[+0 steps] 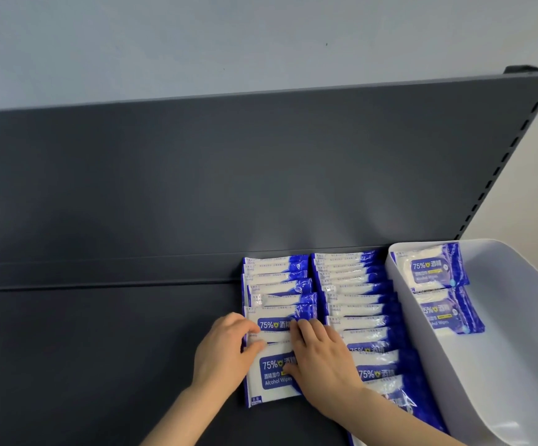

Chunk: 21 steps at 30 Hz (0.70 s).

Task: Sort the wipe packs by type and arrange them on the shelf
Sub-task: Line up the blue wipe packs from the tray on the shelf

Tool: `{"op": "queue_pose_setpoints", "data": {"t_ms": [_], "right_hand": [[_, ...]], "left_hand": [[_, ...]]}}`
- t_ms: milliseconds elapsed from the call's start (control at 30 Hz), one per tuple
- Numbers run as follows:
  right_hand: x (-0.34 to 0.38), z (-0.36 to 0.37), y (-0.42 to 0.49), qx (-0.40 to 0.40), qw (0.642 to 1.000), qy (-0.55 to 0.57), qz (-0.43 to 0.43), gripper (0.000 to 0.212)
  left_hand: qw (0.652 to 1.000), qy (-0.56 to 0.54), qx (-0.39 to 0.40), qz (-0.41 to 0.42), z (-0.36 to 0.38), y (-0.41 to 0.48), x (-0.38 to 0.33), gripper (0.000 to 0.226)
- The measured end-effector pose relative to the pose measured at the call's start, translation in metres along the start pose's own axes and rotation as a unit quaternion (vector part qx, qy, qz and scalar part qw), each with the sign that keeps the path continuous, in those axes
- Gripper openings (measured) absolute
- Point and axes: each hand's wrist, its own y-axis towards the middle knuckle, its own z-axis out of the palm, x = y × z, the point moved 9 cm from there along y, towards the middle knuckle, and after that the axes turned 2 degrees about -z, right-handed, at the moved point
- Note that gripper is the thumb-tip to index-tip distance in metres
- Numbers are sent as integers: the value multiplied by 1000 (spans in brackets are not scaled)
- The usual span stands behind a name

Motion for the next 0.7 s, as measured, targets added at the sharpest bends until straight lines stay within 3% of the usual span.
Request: {"op": "queue_pose_setpoints", "data": {"t_ms": [300,467,533,600,700], "right_hand": [[-19,-45,0,-36,998,42,-25,59],[-120,-110,-7,-118,981,148,53,32],[-178,-111,-20,-89,978,140,127,33],[-228,-95,-37,-12,975,108,192,42],[-267,-67,-56,93,972,61,205,52]], "left_hand": [[997,67,32,-7,-1,-2,-14,48],[999,27,2,36,-9,4,-49,40],[998,11,-3,54,-10,9,-69,35],[997,3,-4,75,-10,14,-93,32],[993,2,1,116,-8,23,-138,31]]}}
